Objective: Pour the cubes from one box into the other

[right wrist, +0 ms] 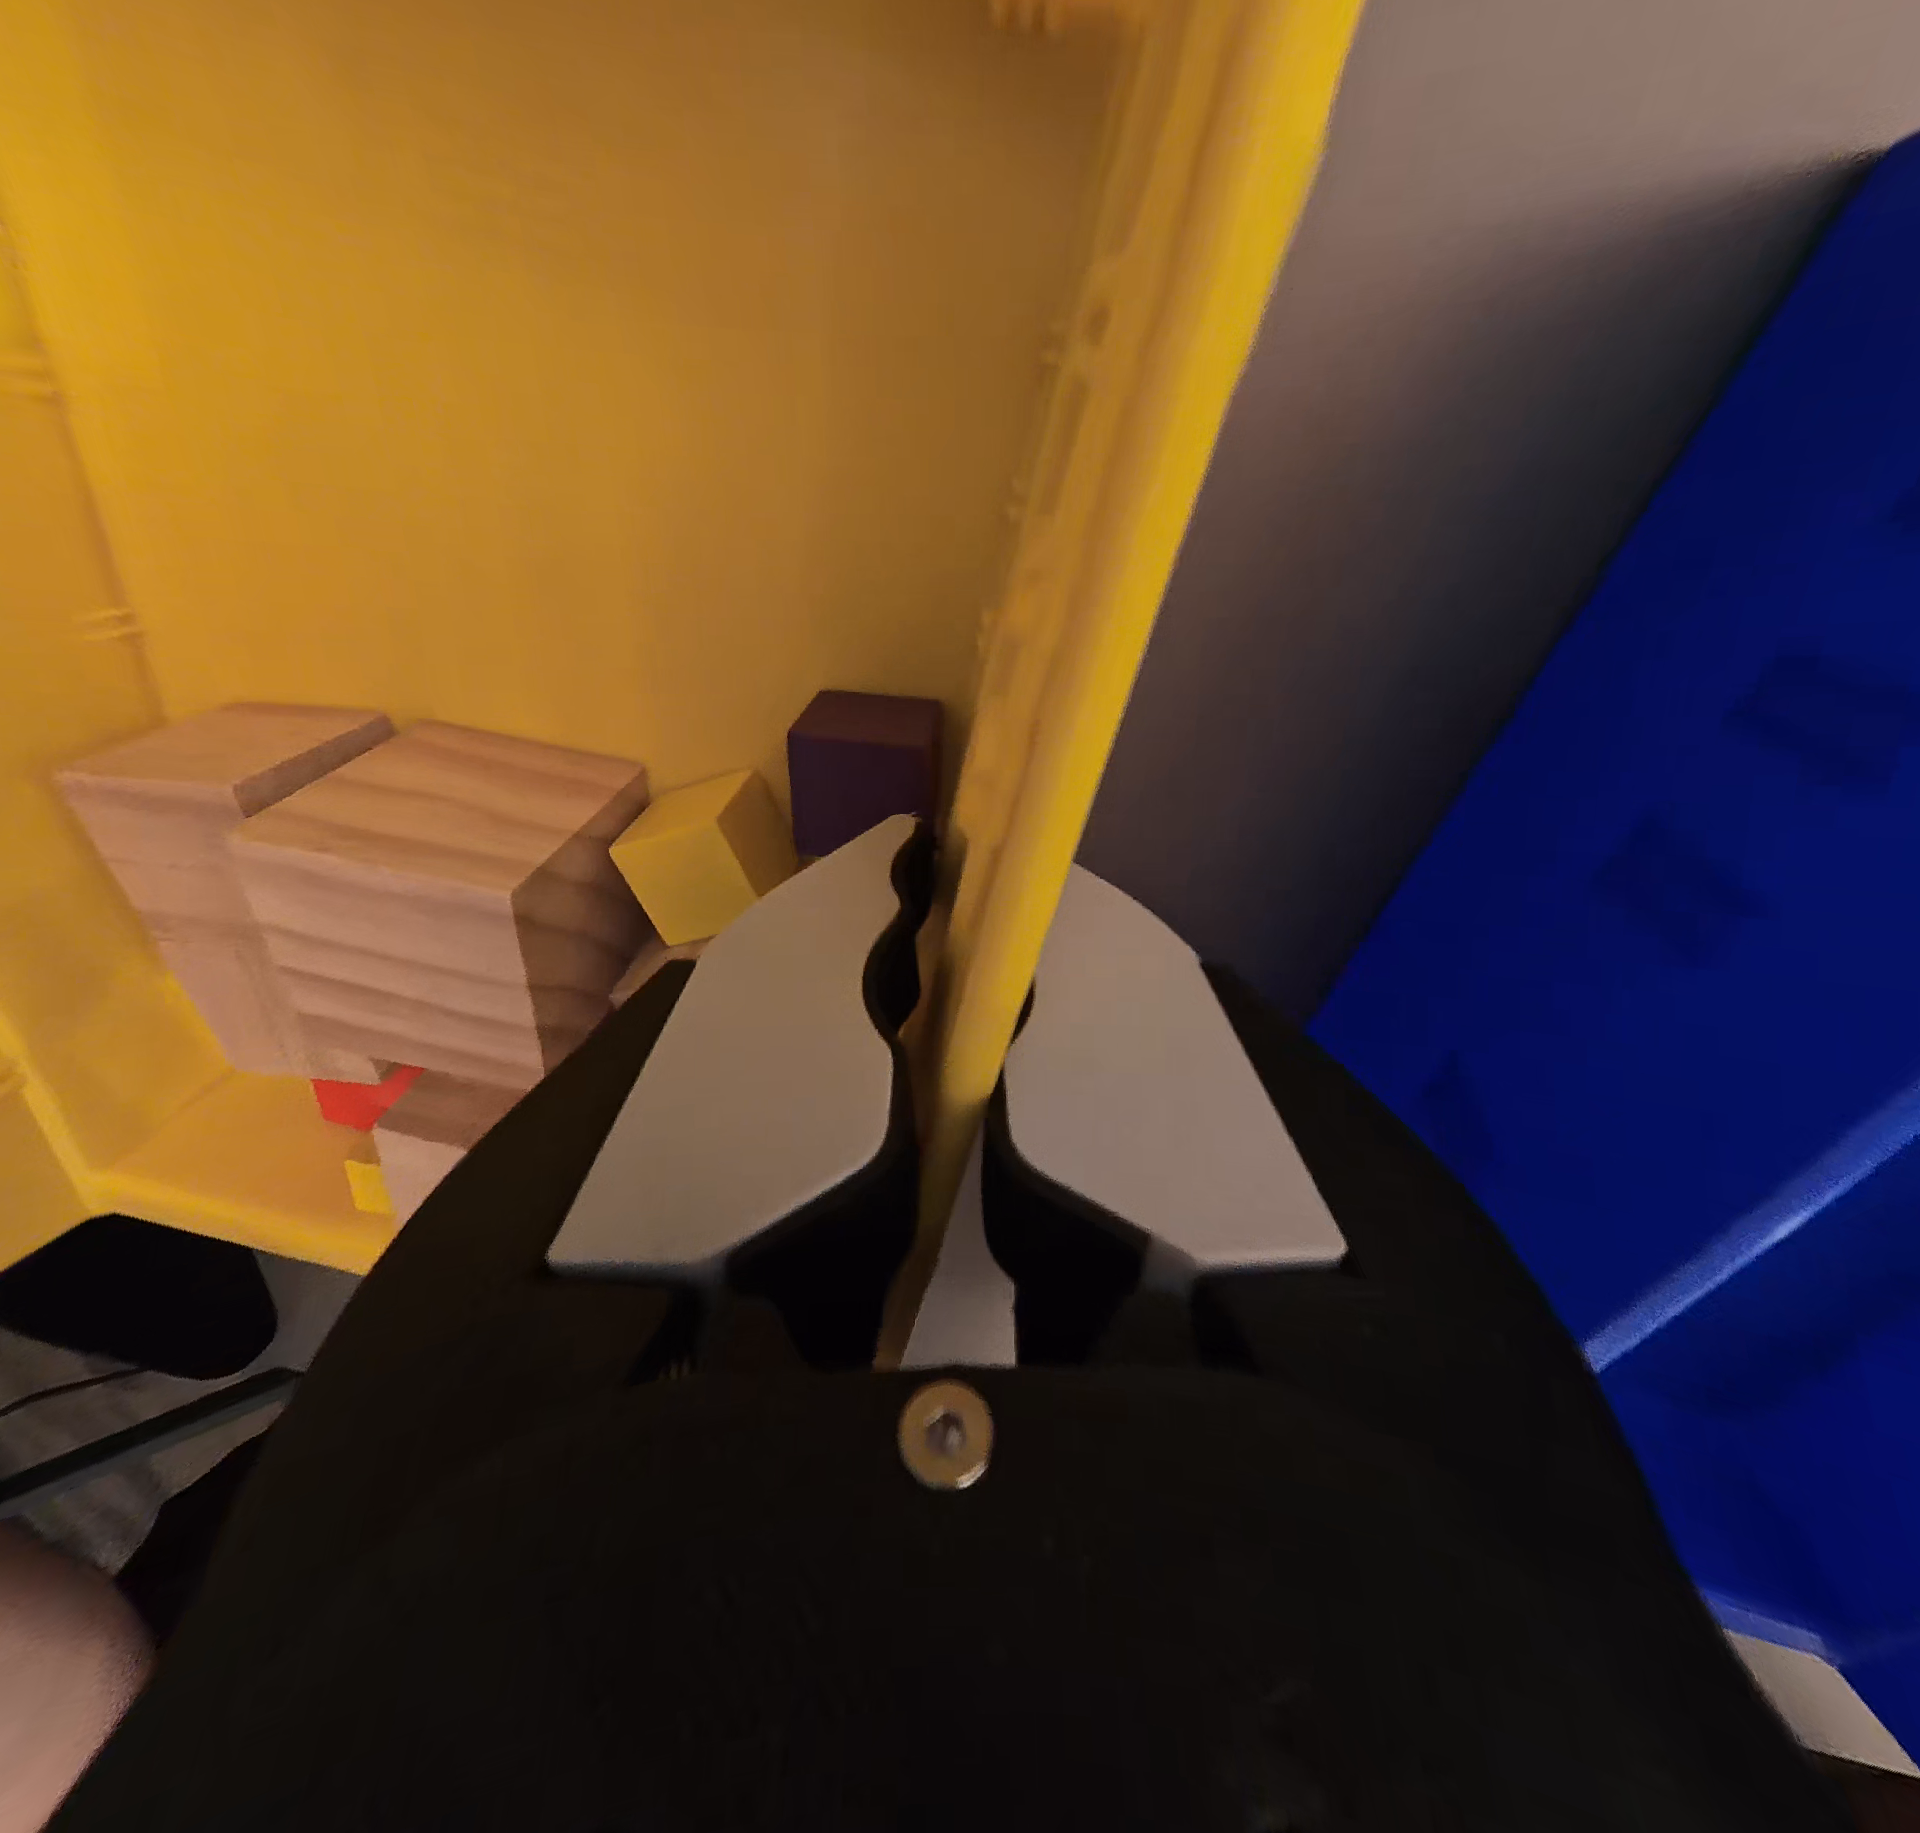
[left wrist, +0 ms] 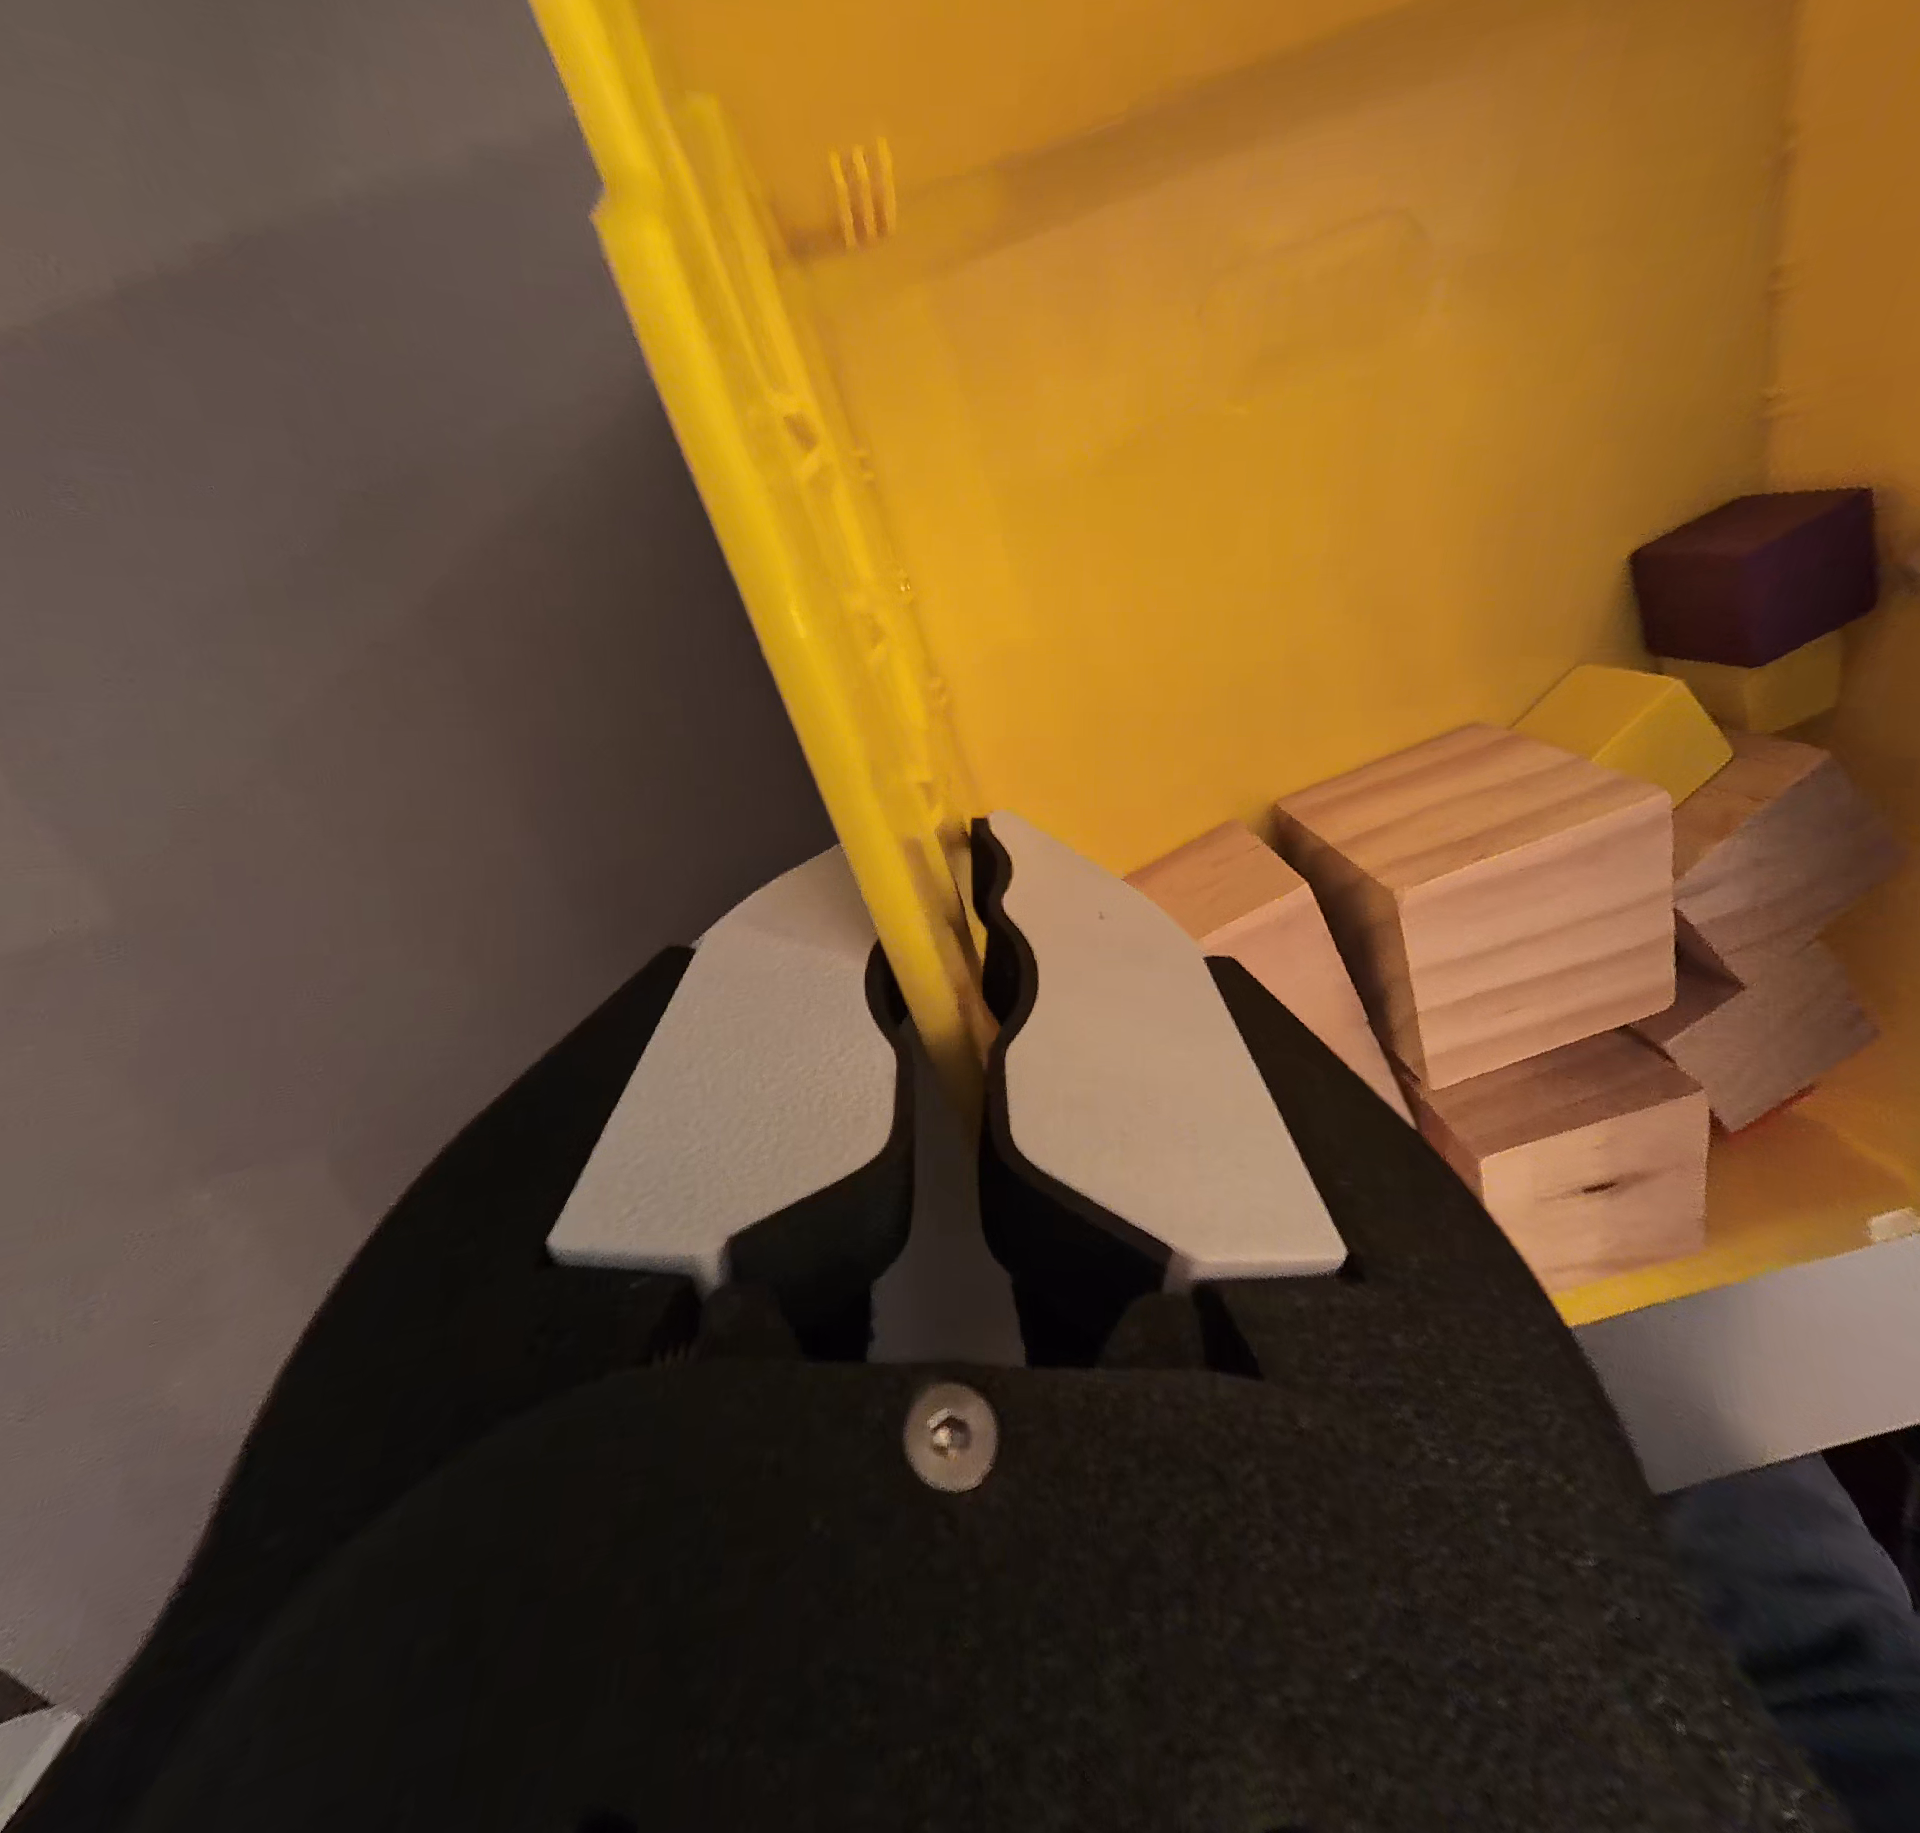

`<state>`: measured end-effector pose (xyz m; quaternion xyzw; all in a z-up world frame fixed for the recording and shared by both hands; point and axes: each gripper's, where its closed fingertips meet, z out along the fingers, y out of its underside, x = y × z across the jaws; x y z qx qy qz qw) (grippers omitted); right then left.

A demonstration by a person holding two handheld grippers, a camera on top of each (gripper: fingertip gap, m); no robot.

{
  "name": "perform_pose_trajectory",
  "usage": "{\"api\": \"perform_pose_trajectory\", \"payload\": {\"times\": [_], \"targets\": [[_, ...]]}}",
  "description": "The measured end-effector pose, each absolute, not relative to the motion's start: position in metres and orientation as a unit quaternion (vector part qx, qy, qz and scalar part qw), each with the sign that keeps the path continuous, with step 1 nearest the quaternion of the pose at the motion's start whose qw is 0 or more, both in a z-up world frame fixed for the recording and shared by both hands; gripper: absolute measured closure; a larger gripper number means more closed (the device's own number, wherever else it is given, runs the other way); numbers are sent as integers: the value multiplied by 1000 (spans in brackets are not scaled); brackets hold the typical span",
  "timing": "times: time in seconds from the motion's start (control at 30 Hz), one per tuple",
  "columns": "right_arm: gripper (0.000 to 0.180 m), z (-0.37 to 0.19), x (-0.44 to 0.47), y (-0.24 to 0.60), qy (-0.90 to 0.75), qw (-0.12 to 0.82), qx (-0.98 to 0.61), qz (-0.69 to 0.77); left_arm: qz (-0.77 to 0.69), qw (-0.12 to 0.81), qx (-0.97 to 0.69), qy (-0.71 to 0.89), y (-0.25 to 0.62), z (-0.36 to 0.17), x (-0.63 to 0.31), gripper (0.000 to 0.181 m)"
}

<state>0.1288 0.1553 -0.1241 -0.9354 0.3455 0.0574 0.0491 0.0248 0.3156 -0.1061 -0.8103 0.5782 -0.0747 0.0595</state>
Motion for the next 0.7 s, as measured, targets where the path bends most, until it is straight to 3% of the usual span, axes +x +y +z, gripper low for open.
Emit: {"api": "perform_pose_trajectory", "payload": {"times": [0.47,0.7], "targets": [[175,-123,129,158,354,59,-930,75,-38,24,-811,583,309,-108,15,173],[175,-79,146,158,352,94,-928,76,-30,57,-806,589,308,-55,34,173]]}}
